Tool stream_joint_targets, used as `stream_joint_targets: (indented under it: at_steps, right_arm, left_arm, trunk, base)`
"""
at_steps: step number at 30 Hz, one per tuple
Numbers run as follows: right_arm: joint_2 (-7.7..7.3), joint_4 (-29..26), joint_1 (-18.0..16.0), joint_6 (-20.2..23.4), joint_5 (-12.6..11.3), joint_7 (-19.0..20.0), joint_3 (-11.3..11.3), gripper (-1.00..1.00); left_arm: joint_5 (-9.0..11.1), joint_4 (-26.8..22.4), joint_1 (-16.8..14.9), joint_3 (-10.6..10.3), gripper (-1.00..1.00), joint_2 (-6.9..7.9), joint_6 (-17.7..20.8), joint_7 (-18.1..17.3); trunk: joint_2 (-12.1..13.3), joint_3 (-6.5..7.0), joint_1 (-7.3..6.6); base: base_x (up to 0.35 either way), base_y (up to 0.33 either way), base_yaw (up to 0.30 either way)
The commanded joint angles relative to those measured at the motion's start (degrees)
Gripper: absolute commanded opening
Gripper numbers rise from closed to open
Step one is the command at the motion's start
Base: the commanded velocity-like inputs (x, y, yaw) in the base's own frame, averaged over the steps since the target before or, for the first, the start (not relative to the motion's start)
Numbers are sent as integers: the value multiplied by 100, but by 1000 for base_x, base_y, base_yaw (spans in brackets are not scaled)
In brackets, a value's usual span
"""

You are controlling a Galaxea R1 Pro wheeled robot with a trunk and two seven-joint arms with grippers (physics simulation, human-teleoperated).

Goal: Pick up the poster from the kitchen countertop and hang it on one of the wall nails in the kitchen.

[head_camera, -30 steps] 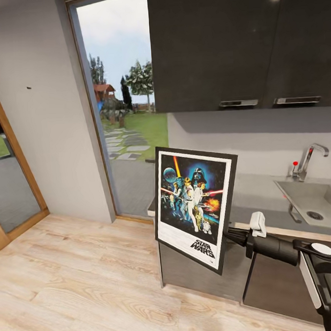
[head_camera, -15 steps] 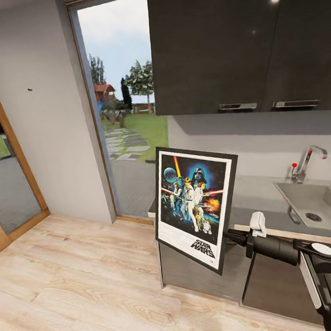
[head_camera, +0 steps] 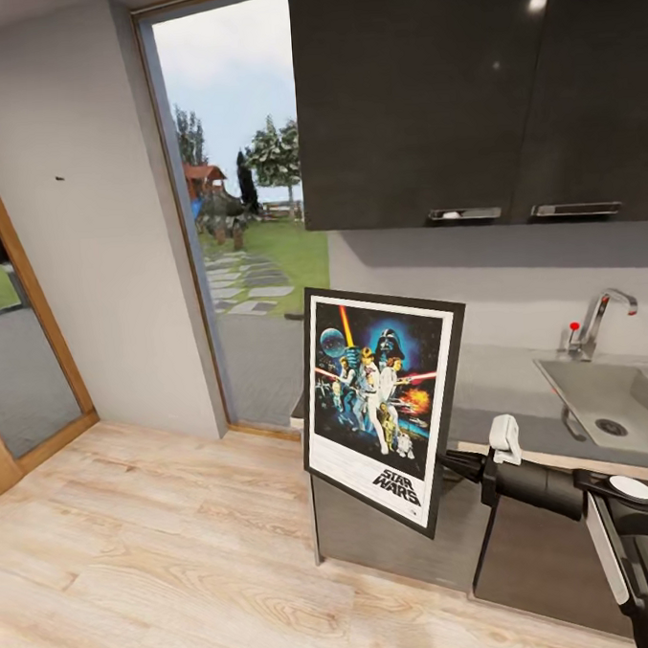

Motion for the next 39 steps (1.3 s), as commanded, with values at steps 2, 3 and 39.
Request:
stream_joint_targets:
  at_steps: [2,3,39]
  right_arm:
    - [1,-3,-6,72,1,41,-7,-100]
    - [1,-3,-6,72,1,41,-7,-100]
    - [1,-3,-6,72,1,34,-6,-100]
  left_arm:
    - [-2,-4,-1,16,100,-2,-7,-33]
    - [-2,-3,-1,16,100,-1,-7,-33]
    - [-2,-9,-1,16,100,-2,-14,-33]
  trunk:
    - [74,28,-43]
    - [114,46,-65]
    - [1518,674,-833]
  base:
    - [0,0,0]
    - [0,0,0]
    - [0,0,0]
